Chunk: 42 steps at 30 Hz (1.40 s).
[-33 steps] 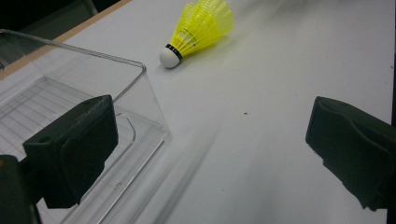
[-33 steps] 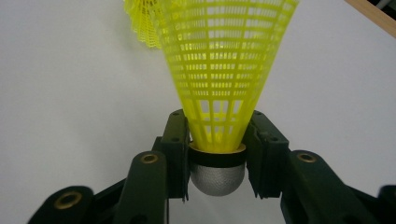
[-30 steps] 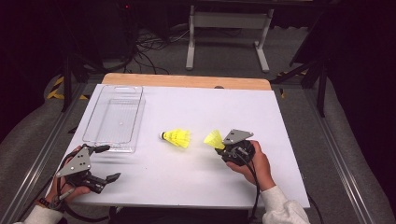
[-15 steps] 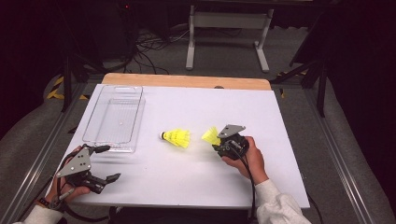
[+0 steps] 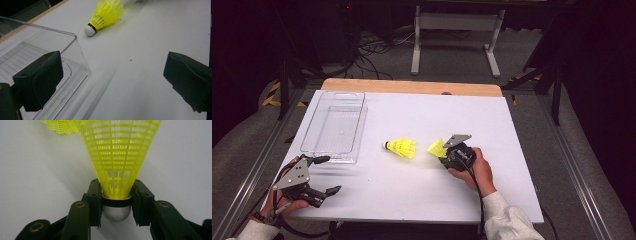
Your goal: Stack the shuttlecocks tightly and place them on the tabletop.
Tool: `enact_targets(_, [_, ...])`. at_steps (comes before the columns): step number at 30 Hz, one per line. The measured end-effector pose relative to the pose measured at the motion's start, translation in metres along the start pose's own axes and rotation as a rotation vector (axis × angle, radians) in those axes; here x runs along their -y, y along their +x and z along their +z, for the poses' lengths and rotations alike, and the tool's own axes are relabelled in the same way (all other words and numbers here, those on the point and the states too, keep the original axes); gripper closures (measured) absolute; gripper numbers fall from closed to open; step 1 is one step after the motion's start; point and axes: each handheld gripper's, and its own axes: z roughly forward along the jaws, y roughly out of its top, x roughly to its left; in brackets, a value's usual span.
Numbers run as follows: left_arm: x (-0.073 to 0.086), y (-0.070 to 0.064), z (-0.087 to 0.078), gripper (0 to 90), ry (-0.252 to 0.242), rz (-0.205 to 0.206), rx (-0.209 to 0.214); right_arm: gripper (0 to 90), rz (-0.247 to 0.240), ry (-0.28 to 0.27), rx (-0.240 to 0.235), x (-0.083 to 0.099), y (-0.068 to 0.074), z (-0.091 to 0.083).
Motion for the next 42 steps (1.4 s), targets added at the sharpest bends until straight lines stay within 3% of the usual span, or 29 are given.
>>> enact_targets(17, [-0.0002,-0.0003,0.0015,3.4,0.005,-0.001,0.004,63.3,0.044,0.036,-0.041,0.0028,-0.0015,0.0082])
enact_targets(28, [-0.0002,0.0002,0.0018,3.5,0.009,0.0,0.006,60.1,0.047,0.034,-0.031,0.0026,-0.0017,0.0087])
enact_targets(37, [-0.0001,0.0004,0.0015,3.5,0.01,0.0,0.005,48.7,0.035,0.035,-0.007,0.0021,-0.0026,0.0091])
enact_targets(42, [-0.0001,0.0006,0.0015,3.6,0.01,-0.002,0.004,41.2,0.02,0.031,-0.018,0.0012,-0.0024,0.0089])
